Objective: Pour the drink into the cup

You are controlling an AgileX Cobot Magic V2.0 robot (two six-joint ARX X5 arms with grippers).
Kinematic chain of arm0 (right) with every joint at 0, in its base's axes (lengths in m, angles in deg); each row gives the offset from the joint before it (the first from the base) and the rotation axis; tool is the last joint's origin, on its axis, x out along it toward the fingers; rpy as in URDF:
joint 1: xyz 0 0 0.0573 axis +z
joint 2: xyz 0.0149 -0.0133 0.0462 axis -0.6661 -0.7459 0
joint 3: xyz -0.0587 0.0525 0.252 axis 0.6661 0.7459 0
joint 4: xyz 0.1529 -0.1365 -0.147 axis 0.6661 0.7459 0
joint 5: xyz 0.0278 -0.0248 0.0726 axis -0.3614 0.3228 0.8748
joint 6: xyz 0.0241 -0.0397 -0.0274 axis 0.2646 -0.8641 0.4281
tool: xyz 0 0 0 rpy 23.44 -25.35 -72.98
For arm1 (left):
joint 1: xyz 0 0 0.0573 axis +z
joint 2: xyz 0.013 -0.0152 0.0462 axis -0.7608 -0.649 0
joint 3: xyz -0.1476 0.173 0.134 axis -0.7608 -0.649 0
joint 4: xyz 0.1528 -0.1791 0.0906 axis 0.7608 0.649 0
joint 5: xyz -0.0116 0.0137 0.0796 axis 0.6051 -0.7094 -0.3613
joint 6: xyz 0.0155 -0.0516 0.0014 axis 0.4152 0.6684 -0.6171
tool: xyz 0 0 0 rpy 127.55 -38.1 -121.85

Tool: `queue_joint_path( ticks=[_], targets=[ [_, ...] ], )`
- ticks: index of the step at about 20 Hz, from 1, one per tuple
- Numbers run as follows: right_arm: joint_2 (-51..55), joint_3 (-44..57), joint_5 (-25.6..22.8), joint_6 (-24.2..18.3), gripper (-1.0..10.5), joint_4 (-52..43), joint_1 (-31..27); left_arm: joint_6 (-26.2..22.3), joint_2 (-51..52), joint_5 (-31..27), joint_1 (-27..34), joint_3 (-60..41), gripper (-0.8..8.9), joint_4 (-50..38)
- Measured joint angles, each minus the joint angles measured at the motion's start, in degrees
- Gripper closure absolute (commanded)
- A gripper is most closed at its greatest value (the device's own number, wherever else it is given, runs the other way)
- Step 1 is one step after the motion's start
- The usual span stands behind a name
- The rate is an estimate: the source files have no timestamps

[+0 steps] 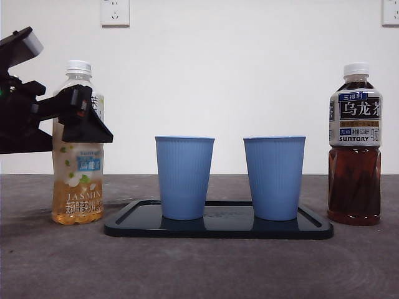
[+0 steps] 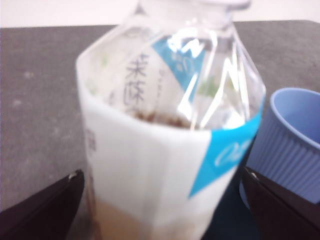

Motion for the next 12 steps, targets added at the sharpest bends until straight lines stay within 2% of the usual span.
queue_joint_path(
  ticks=[3,7,12],
  targets=[
    [0.0,0.0,0.0,0.0,5.0,-0.2,0.0,-0.6,-3.1,0.0,0.0,0.0,3.44,-4.3],
    [0.0,0.0,-0.1,0.0,5.0,-0.4,0.0,-1.0,-5.3,-0.3,0.1,0.0,5.51,-5.4],
    [0.0,0.0,-0.2,0.0,5.0,-0.9,0.0,-2.3,-5.6,-0.2,-0.2,0.0,5.67,-6.5]
  ],
)
